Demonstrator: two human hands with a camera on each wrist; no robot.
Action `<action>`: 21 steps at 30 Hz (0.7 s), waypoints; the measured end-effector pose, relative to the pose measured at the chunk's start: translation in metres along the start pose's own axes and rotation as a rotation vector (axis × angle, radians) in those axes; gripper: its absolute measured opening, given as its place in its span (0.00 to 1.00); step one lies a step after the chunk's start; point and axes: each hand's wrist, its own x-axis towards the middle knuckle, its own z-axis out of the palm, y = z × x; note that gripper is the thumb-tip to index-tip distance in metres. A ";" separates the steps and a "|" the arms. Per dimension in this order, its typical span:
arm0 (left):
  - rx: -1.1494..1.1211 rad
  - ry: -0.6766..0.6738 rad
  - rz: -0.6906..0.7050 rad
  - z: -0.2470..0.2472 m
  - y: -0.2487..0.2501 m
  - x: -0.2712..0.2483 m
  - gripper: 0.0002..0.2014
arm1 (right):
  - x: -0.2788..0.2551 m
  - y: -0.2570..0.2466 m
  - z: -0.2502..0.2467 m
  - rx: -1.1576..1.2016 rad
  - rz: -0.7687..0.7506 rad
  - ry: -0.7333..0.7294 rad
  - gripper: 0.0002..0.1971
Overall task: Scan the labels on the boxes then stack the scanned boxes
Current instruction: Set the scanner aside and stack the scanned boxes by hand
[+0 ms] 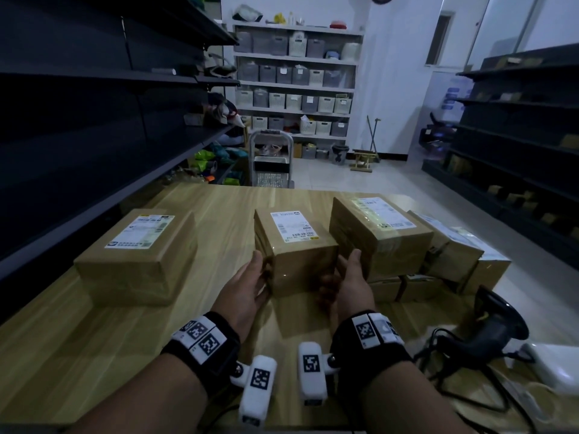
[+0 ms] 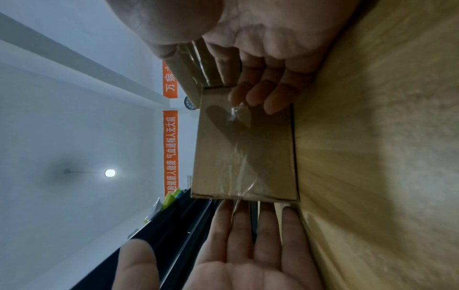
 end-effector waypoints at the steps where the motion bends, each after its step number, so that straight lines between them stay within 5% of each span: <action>1: -0.022 0.005 -0.001 -0.002 0.000 0.000 0.37 | 0.002 0.002 -0.001 0.044 0.009 -0.005 0.31; 5: -0.106 0.032 -0.030 -0.010 0.002 0.002 0.43 | 0.010 0.012 -0.009 0.143 0.007 -0.033 0.32; 11: -0.134 0.047 -0.022 -0.015 0.003 0.004 0.47 | 0.015 0.013 -0.016 -0.013 -0.078 -0.045 0.32; 16: -0.096 0.067 0.002 -0.019 0.002 0.003 0.27 | 0.014 0.017 -0.013 -0.044 -0.121 -0.082 0.32; 21: -0.082 0.076 -0.016 -0.020 0.005 -0.010 0.24 | 0.006 0.015 -0.009 -0.086 -0.109 -0.191 0.26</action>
